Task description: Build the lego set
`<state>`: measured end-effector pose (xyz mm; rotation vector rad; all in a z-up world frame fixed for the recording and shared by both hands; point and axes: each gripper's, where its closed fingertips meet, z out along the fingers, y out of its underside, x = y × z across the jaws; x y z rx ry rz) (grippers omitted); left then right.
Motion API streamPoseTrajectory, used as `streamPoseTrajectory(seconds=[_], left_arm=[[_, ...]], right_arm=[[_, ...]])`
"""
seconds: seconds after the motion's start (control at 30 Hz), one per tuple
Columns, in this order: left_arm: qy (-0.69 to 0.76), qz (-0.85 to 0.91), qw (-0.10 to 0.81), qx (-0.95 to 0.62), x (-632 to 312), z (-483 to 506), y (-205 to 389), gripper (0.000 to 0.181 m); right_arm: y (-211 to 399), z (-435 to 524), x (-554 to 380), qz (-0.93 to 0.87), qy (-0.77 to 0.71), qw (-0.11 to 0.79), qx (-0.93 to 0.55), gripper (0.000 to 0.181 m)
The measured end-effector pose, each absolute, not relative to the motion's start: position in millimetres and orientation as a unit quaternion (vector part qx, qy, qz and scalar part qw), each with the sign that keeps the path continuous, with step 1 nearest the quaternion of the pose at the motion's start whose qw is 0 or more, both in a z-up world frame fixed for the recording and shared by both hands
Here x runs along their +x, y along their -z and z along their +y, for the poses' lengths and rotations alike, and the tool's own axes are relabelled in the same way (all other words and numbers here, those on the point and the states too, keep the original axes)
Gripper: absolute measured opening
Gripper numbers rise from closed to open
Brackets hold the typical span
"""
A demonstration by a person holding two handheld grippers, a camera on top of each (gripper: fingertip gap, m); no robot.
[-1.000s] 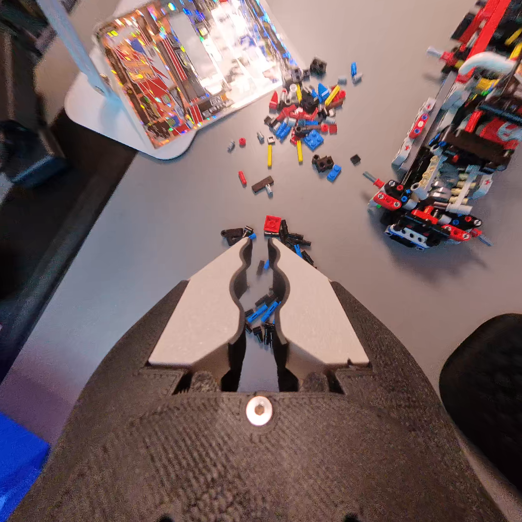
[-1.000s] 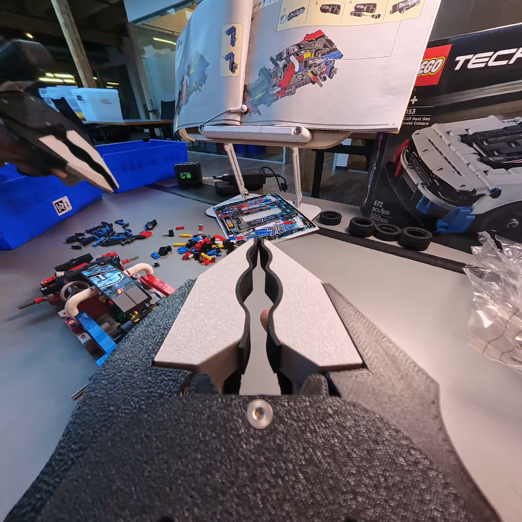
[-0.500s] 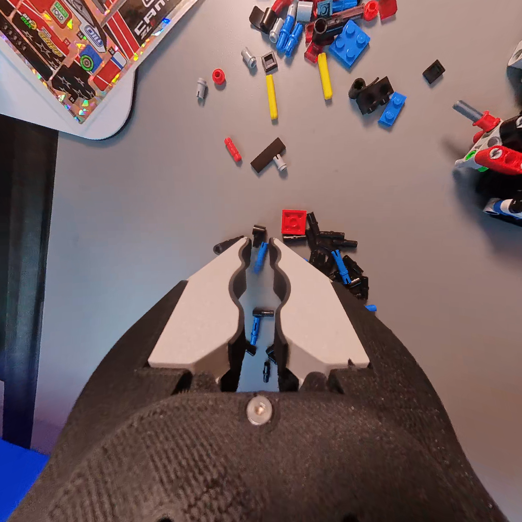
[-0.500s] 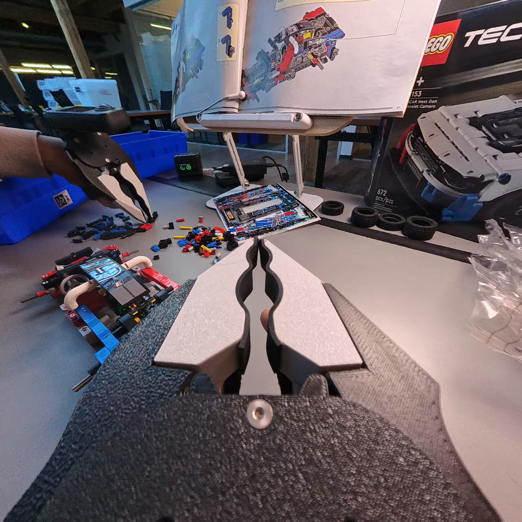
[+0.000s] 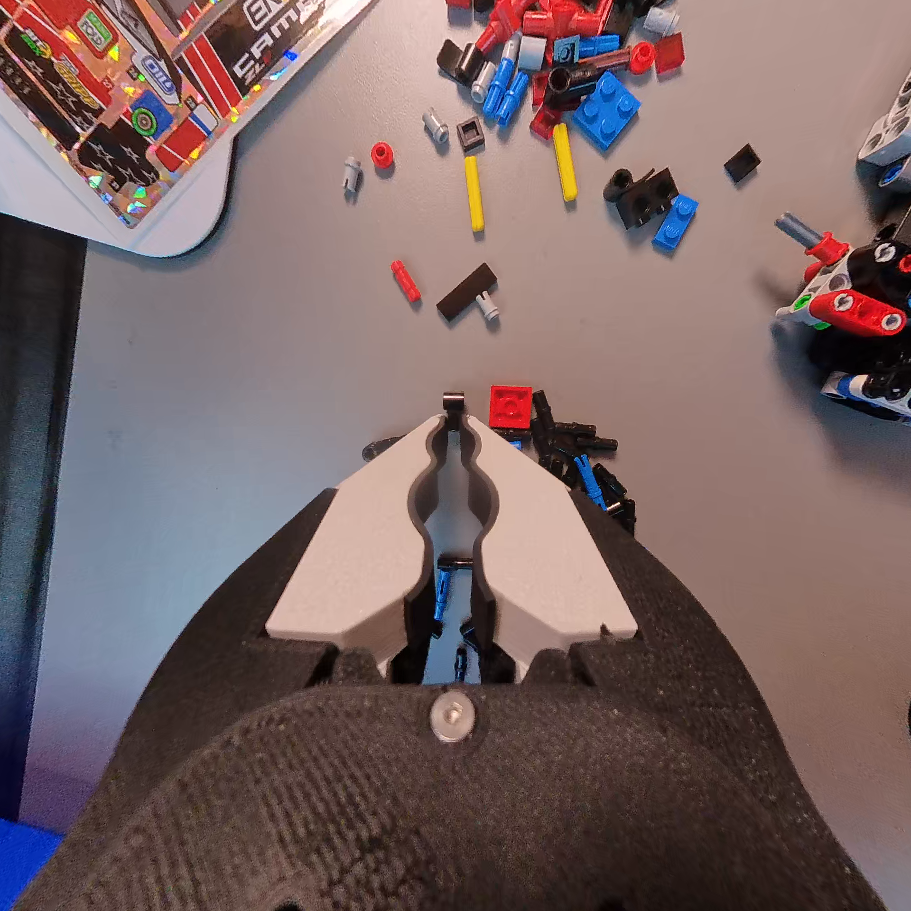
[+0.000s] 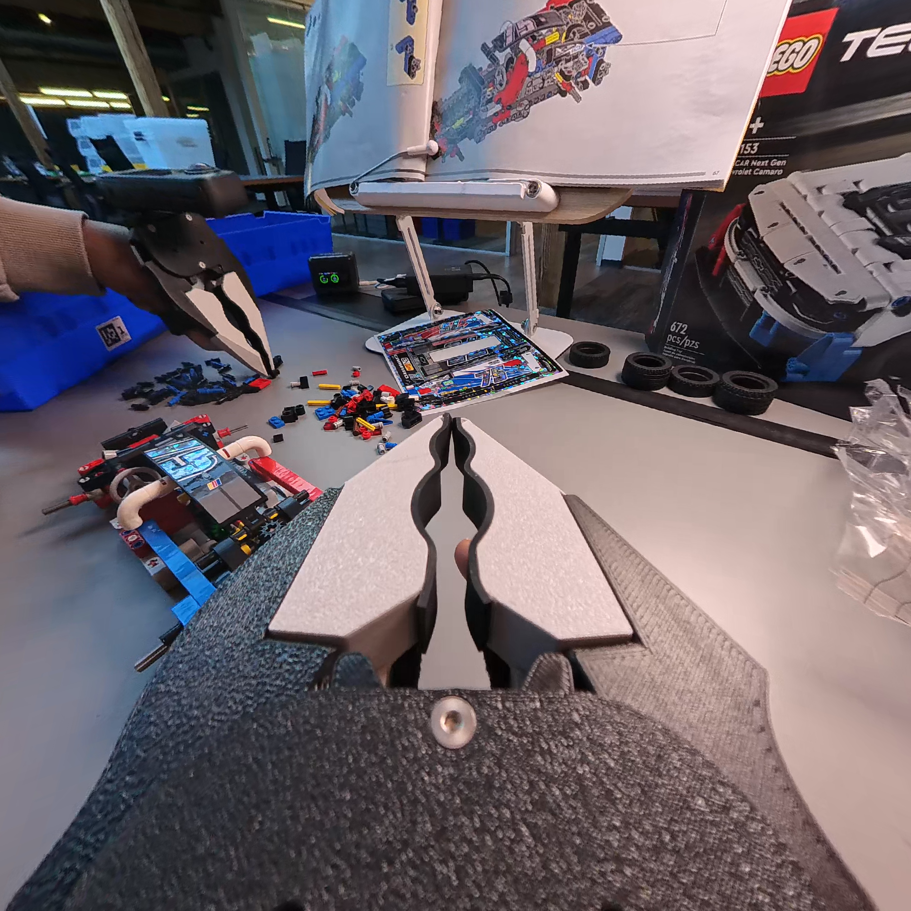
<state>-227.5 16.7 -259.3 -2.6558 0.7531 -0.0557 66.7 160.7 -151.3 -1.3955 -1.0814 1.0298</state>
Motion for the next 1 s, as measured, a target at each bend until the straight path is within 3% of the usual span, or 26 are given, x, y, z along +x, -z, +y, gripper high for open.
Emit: streamPoseTrajectory(seconds=[0.13, 0.27, 0.5, 0.7, 1.0], left_arm=[[0.008, 0.259, 0.241, -0.935, -224, 23, 234, 0.002], [0.028, 0.249, 0.349, -0.903, -188, 27, 179, 0.002], [0.228, 0.234, 0.537, -0.778, -39, -16, 115, 0.001], [0.332, 0.228, 0.508, -0.761, 25, -42, 156, 0.002], [0.342, 0.277, 0.479, -0.759, 54, -47, 160, 0.002]], right_arm=[[150, 159, 66, -0.452, -0.433, 0.522, -0.58, 0.0], [146, 150, 65, -0.46, -0.446, 0.519, -0.565, 0.001], [135, 69, 54, -0.6, -0.486, 0.464, -0.435, 0.009], [136, -13, 58, -0.739, -0.473, 0.36, -0.317, 0.01], [149, -44, 46, -0.786, -0.436, 0.322, -0.298, 0.011]])
